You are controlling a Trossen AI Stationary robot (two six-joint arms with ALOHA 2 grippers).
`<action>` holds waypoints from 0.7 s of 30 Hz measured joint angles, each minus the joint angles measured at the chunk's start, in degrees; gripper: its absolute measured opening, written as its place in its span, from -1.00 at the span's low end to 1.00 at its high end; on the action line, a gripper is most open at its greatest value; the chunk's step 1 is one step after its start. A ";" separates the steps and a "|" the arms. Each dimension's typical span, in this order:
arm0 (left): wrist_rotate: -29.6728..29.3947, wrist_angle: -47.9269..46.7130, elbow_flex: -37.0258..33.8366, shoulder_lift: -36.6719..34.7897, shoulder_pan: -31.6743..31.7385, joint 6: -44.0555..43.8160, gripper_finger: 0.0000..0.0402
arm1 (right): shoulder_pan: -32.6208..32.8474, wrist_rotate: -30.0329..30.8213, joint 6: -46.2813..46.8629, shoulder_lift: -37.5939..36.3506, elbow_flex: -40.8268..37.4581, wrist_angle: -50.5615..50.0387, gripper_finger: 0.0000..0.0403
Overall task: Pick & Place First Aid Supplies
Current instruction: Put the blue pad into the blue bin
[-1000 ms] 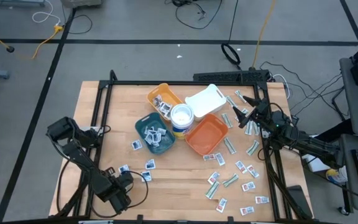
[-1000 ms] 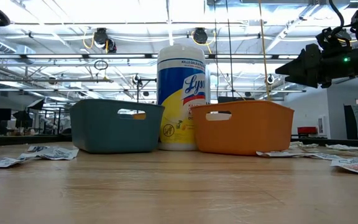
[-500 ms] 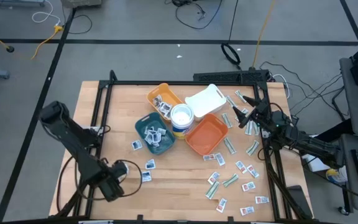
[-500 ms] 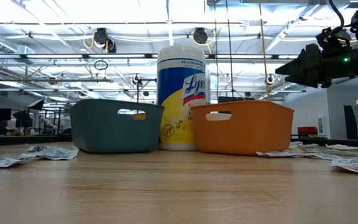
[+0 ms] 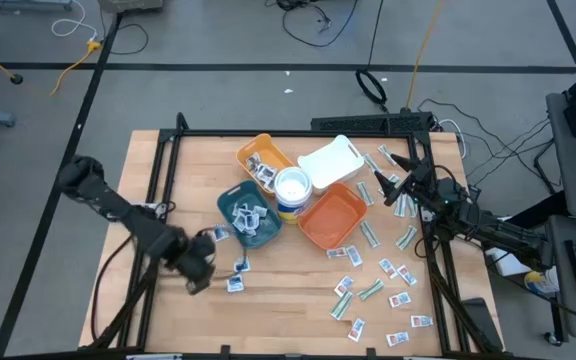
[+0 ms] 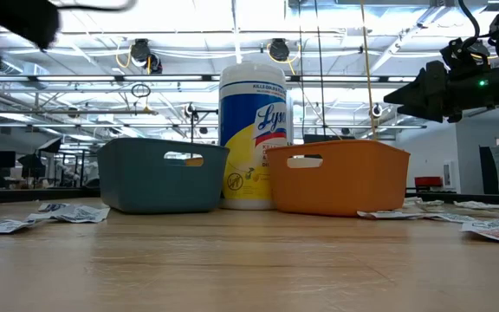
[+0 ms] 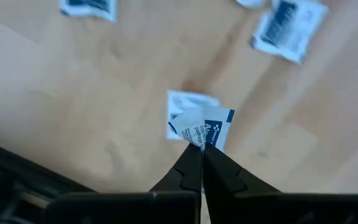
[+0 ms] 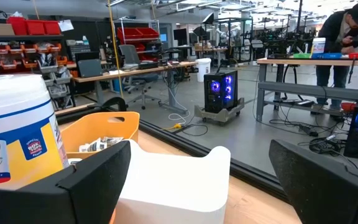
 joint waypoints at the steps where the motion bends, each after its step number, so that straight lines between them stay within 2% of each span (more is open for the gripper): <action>1: 0.00 -0.30 0.30 0.00 2.57 2.27 -0.99 | 0.00 0.00 -0.02 0.00 -0.02 0.00 0.87; 12: -0.67 -1.10 8.40 1.65 30.15 28.40 -1.00 | 0.00 0.00 -0.02 0.00 0.00 0.00 0.87; 17: 0.36 -0.75 11.59 5.03 37.84 36.06 -1.00 | -0.01 0.00 -0.02 0.00 0.00 0.00 0.87; 21: 0.37 2.80 10.08 7.70 39.81 37.52 -1.00 | 0.00 0.00 -0.02 0.00 -0.02 0.00 0.87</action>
